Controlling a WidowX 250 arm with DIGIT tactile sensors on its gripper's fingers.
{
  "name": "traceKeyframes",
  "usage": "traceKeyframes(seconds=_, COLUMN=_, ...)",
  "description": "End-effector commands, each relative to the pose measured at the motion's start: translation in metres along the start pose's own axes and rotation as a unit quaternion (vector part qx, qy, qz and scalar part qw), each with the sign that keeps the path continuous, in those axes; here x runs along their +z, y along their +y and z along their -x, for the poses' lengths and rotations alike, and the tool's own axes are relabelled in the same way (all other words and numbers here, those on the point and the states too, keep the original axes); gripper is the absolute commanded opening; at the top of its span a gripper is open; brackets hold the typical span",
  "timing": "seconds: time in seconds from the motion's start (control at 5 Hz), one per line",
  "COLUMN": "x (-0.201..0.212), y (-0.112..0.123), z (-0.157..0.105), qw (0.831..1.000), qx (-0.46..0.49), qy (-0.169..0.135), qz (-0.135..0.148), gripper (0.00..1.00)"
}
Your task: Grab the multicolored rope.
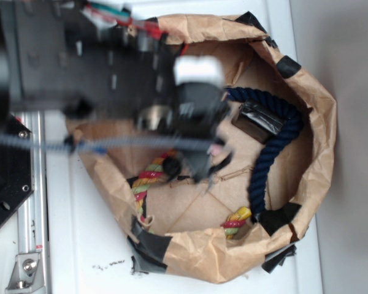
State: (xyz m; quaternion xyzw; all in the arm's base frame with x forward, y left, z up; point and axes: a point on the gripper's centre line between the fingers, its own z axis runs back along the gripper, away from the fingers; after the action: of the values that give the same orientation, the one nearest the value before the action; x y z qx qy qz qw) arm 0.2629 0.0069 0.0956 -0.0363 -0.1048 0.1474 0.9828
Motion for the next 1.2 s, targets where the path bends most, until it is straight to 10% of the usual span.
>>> traceKeyframes(seconds=0.0, x=0.041, y=-0.003, z=-0.008, qw=0.999, qx=-0.042, qy=-0.01, qz=0.023, gripper=0.0)
traceKeyframes(seconds=0.2, x=0.022, y=-0.004, z=0.016, qw=1.0, qx=0.019, qy=0.019, qz=-0.006, gripper=1.0)
traceKeyframes(seconds=1.0, x=-0.08, y=-0.03, z=0.081, qw=0.979, qx=0.126, qy=0.157, qz=0.041, gripper=1.0)
